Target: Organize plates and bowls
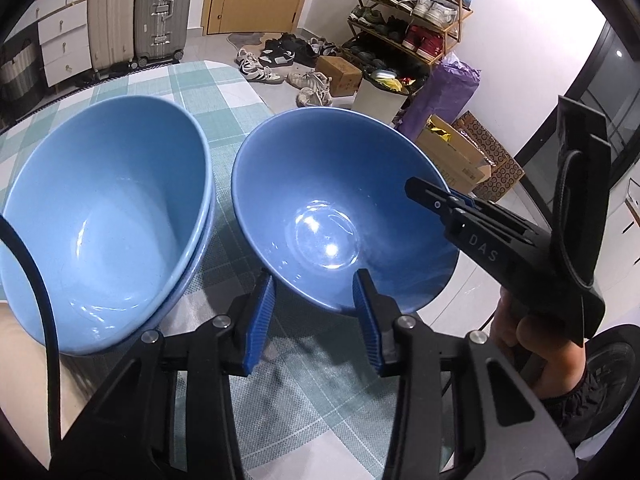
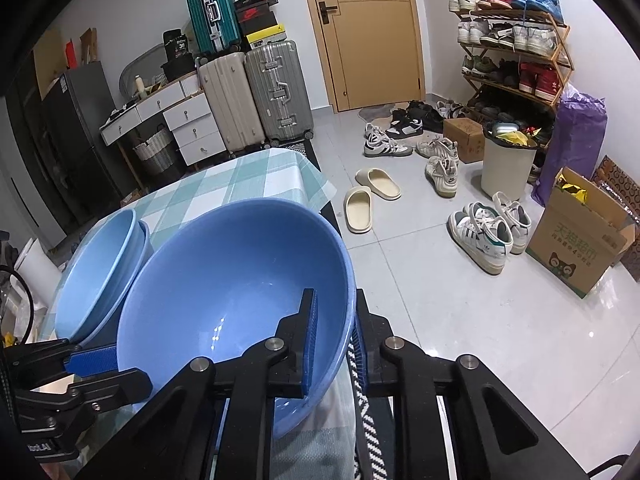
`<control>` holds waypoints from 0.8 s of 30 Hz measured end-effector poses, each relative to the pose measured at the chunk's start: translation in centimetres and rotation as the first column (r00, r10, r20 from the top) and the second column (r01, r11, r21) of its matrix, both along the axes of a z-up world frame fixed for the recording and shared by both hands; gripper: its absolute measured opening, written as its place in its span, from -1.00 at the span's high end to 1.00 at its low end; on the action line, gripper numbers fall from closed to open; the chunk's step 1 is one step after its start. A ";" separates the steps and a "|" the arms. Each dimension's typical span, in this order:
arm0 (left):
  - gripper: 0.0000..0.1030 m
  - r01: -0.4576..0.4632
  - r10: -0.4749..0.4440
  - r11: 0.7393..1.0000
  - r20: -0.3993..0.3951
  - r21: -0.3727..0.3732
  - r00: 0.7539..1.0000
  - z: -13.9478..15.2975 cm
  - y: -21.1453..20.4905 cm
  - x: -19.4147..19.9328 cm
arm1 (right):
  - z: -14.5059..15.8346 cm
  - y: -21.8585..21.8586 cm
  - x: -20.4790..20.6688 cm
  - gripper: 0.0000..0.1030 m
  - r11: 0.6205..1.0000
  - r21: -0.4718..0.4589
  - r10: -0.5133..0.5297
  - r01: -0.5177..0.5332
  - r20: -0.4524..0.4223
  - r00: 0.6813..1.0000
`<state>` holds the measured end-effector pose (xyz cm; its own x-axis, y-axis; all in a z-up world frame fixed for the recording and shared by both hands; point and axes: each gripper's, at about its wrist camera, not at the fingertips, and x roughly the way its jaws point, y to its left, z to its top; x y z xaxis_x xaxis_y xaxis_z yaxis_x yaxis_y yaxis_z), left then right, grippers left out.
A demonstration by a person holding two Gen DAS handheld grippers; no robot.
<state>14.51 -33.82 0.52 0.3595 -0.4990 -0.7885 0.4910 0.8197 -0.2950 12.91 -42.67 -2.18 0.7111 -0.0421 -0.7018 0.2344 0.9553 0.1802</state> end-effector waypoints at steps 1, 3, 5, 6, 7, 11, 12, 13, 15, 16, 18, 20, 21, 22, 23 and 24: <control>0.29 0.004 -0.004 1.000 0.001 0.001 1.000 0.0 -0.1 0.0 | 0.0 0.0 -0.2 0.68 1.000 -0.001 0.000 0.000 0.002 1.000; 0.29 0.009 -0.009 1.000 0.004 0.003 1.000 0.1 -0.1 -0.2 | 0.0 0.0 -0.7 0.68 1.000 0.001 -0.004 0.004 0.000 1.000; 0.28 0.016 -0.016 1.000 0.012 0.004 1.000 0.3 -0.2 -0.5 | 0.0 -0.1 -1.2 0.68 1.000 0.000 -0.006 0.006 0.001 1.000; 0.29 0.019 -0.019 1.000 0.017 0.005 1.000 0.4 -0.2 -0.5 | 0.1 -0.1 -1.5 0.68 1.000 0.002 -0.008 0.008 0.003 1.000; 0.29 0.023 -0.023 1.000 0.020 0.006 1.000 0.5 -0.2 -0.7 | 0.2 -0.1 -1.8 0.68 1.000 0.002 -0.010 0.010 0.005 1.000; 0.29 0.036 -0.036 0.999 0.032 -0.002 0.999 1.2 -0.1 -0.9 | 1.0 0.1 -2.4 0.68 1.000 -0.002 -0.020 0.020 0.015 1.000; 0.29 0.039 -0.039 0.999 0.034 -0.005 0.999 1.3 0.1 -0.8 | 1.2 0.1 -2.6 0.68 1.000 -0.003 -0.020 0.020 0.018 1.000; 0.28 0.041 -0.041 0.999 0.037 -0.007 0.998 1.4 0.2 -0.9 | 1.4 0.2 -2.8 0.68 1.000 -0.005 -0.021 0.021 0.020 1.000; 0.29 0.046 -0.046 0.999 0.044 -0.010 0.998 1.8 0.3 -1.1 | 1.8 0.3 -3.2 0.68 1.000 -0.009 -0.024 0.024 0.024 0.999; 0.29 0.048 -0.048 0.999 0.049 -0.011 0.998 2.0 0.5 -1.4 | 2.1 0.3 -3.4 0.68 1.000 -0.013 -0.025 0.025 0.028 0.999; 0.28 0.052 -0.051 0.999 0.060 -0.014 0.997 2.4 0.7 -1.6 | 2.7 0.5 -3.8 0.68 0.999 -0.016 -0.027 0.028 0.037 0.999; 0.29 0.054 -0.052 0.998 0.069 -0.018 0.996 3.0 0.9 -2.0 | 3.2 0.7 -4.1 0.68 0.999 -0.020 -0.030 0.030 0.045 0.999; 0.28 0.054 -0.053 0.998 0.072 -0.018 0.996 3.1 0.9 -2.0 | 3.3 0.6 -4.3 0.68 0.999 -0.021 -0.030 0.031 0.049 0.998; 0.28 0.054 -0.052 0.998 0.076 -0.019 0.996 3.4 1.1 -2.1 | 3.6 0.7 -4.4 0.68 0.999 -0.023 -0.030 0.031 0.052 0.998; 0.28 0.054 -0.052 0.998 0.079 -0.020 0.996 3.6 1.1 -2.3 | 3.8 0.8 -4.6 0.68 0.999 -0.026 -0.030 0.032 0.055 0.998; 0.29 0.054 -0.052 0.998 0.083 -0.022 0.995 3.9 1.2 -2.4 | 4.1 0.9 -4.7 0.68 0.999 -0.029 -0.030 0.032 0.060 0.998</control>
<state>12.16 -32.63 4.42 0.3948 -0.5377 -0.7450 0.5572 0.7849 -0.2712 8.17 -41.77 1.91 0.7499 -0.0846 -0.6562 0.2533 0.9529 0.1667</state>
